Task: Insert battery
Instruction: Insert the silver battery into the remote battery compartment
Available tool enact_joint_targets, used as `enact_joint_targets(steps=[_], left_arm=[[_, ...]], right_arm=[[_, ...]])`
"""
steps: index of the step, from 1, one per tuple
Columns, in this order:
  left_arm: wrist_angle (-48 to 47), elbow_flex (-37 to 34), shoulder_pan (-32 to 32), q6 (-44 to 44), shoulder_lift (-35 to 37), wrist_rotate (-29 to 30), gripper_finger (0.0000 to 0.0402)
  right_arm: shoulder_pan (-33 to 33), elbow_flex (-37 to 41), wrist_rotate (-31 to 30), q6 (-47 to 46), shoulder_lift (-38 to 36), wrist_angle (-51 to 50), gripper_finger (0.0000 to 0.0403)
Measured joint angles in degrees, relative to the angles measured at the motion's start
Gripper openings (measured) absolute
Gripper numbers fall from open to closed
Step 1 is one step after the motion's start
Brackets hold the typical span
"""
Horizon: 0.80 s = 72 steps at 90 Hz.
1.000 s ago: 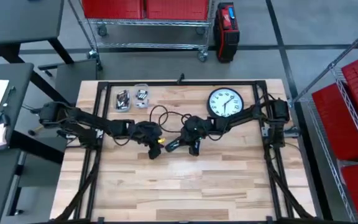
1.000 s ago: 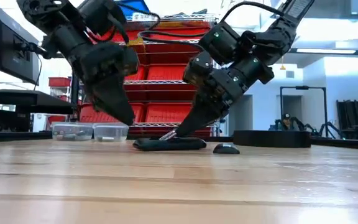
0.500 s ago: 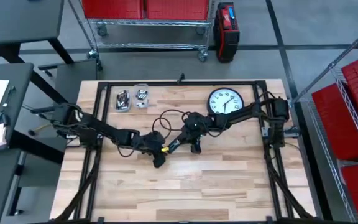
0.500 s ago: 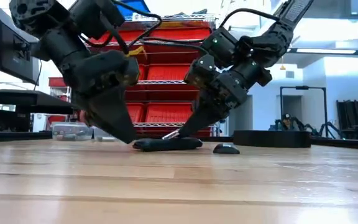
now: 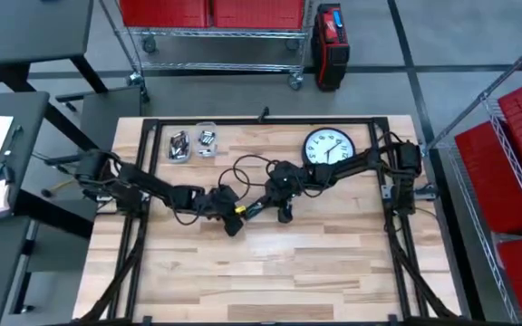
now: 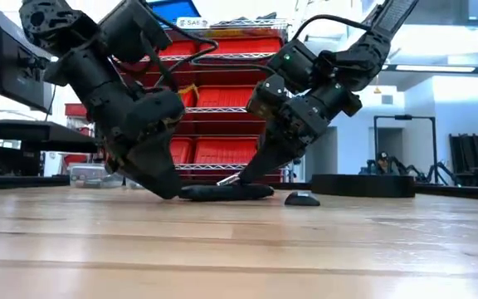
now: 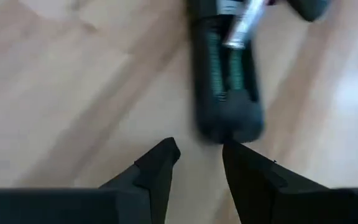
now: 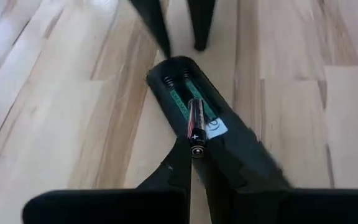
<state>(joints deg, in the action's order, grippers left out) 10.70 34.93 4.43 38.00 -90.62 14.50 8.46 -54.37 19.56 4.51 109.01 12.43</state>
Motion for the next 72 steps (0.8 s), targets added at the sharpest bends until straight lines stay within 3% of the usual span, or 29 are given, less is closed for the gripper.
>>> enact_joint_targets(steps=[28, 49, 72], left_arm=[[-1.0, -0.1, -4.4, -3.0, 2.7, 0.5, 0.0121], [-1.1, -0.1, -2.6, -2.8, 5.1, -1.0, 0.0121], [-2.6, -0.1, -1.0, -2.0, 6.7, -1.0, 0.0121]], right_arm=[[0.0, -2.9, -0.1, 1.0, 0.0, -2.5, 0.0008], [-0.2, -5.0, -0.2, 8.7, 0.0, -8.1, 0.0008], [-0.2, -5.0, 0.0, 9.7, 0.0, -6.9, 0.0008]])
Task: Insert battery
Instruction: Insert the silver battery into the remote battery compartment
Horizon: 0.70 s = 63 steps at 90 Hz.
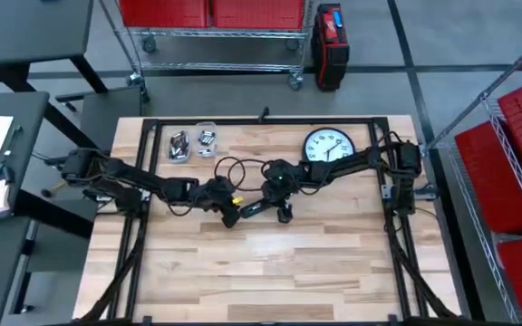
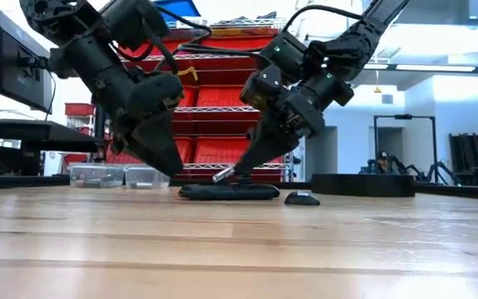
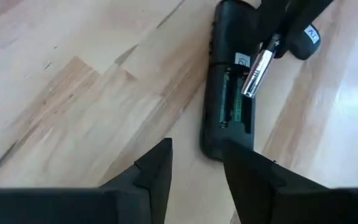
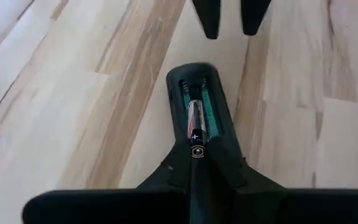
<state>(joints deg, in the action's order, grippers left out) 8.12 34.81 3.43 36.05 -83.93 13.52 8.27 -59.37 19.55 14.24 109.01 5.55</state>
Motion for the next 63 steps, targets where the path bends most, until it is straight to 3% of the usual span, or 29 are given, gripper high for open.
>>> enact_joint_targets(steps=[26, 63], left_arm=[[-3.0, 0.0, 4.7, 0.4, -0.1, 0.2, 0.012], [-4.1, -0.5, 8.4, 4.0, -1.0, 6.5, 0.012]], right_arm=[[-0.4, -1.0, 0.0, 0.9, 1.3, -2.2, 0.0008], [-1.0, -10.5, 1.9, 2.7, 7.3, -11.3, 0.0008]])
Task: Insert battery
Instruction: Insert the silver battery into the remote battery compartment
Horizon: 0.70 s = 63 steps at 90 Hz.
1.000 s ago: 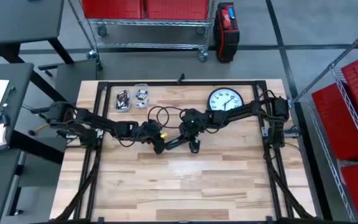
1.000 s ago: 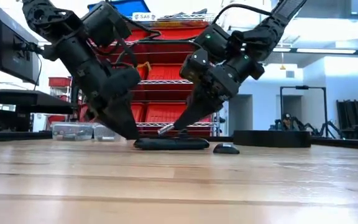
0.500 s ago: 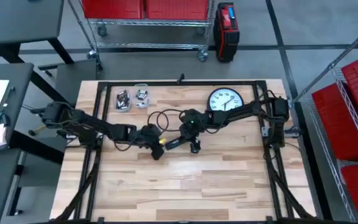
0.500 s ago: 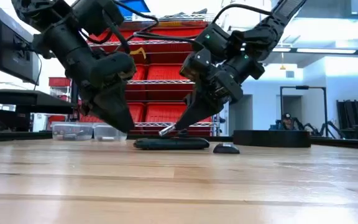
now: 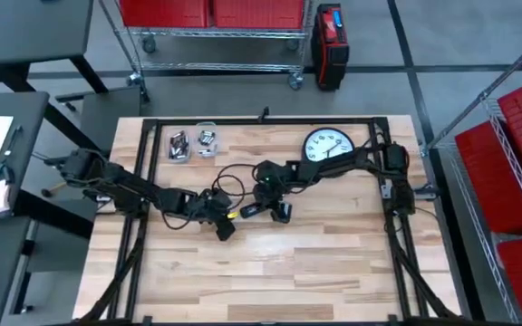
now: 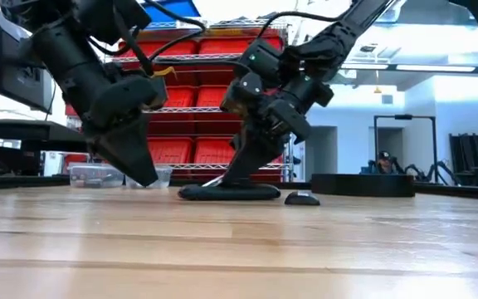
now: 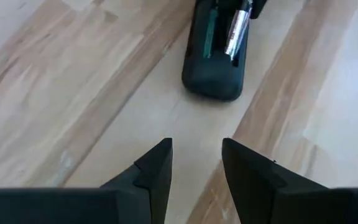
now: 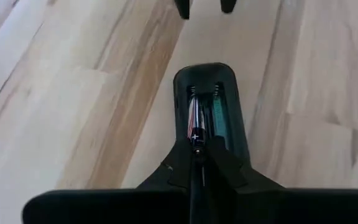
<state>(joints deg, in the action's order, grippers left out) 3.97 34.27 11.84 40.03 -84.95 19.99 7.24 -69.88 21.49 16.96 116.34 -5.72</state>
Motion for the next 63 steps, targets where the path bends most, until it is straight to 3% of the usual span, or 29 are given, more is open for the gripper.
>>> enact_joint_targets(steps=[18, 63], left_arm=[[5.1, 0.0, 0.0, -0.3, -2.6, 1.4, 0.012], [5.8, 0.1, 0.0, -1.4, -3.3, 1.3, 0.012]], right_arm=[[-0.1, -0.1, -0.2, -1.9, 0.1, 0.4, 0.002], [-0.1, -0.1, -0.4, -3.0, 0.0, 0.2, 0.0088]])
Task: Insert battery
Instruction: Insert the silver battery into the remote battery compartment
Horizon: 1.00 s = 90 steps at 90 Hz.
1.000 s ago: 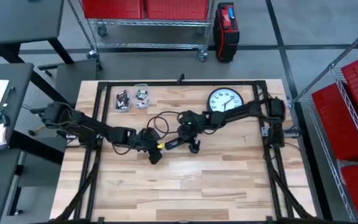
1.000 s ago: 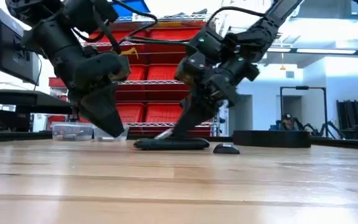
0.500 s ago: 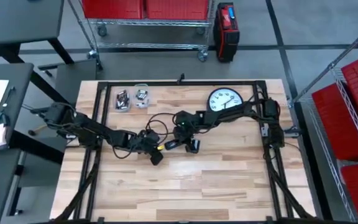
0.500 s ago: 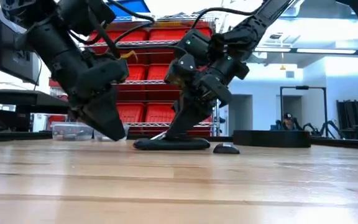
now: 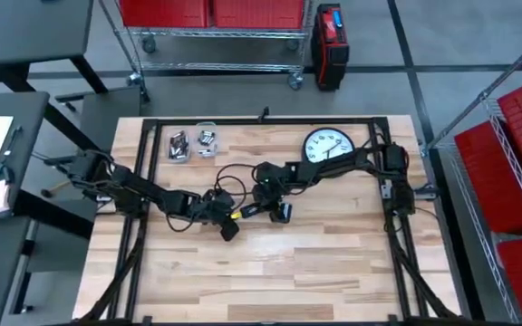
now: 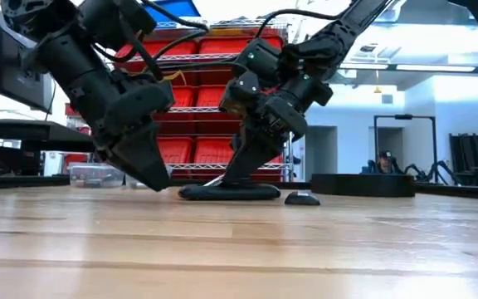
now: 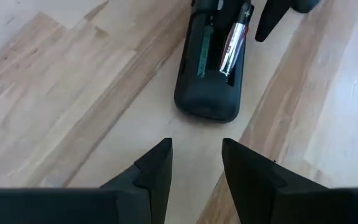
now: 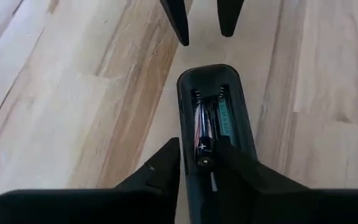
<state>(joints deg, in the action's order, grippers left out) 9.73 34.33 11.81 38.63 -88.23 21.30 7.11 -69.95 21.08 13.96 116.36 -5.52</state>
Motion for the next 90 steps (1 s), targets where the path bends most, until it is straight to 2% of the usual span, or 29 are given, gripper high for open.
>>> enact_joint_targets(steps=[12, 27, 52, 67, 77, 85, 90], left_arm=[[0.0, 0.0, 0.0, 0.0, 0.0, -0.1, 0.012], [0.0, 0.0, 0.0, 0.0, 0.0, -0.1, 0.012], [-0.3, 0.0, 0.0, 0.0, 0.0, -0.2, 0.012], [-0.3, 0.3, 0.0, -0.1, 0.0, -0.2, 0.012], [-0.4, 1.5, 0.0, -1.9, 0.1, -0.2, 0.012], [-0.3, 2.0, -0.4, -4.2, 0.1, -0.2, 0.012], [-0.3, 2.0, -0.7, -4.7, 0.1, -0.2, 0.012]], right_arm=[[0.0, -0.1, -0.3, -0.5, -0.4, -0.3, 0.0099], [0.2, -3.5, -0.5, -0.6, -0.4, -6.0, 0.0104], [0.2, -5.9, -0.5, -0.5, -0.4, -6.5, 0.0104], [1.3, -12.6, -0.2, -1.3, -1.5, -17.6, 0.0104], [3.9, -14.5, 0.0, -5.0, -3.4, -24.7, 0.0091], [7.1, -11.2, 1.2, -9.8, -5.2, -24.8, 0.0065], [8.9, -7.8, 4.4, -13.3, -6.2, -23.7, 0.0043]])
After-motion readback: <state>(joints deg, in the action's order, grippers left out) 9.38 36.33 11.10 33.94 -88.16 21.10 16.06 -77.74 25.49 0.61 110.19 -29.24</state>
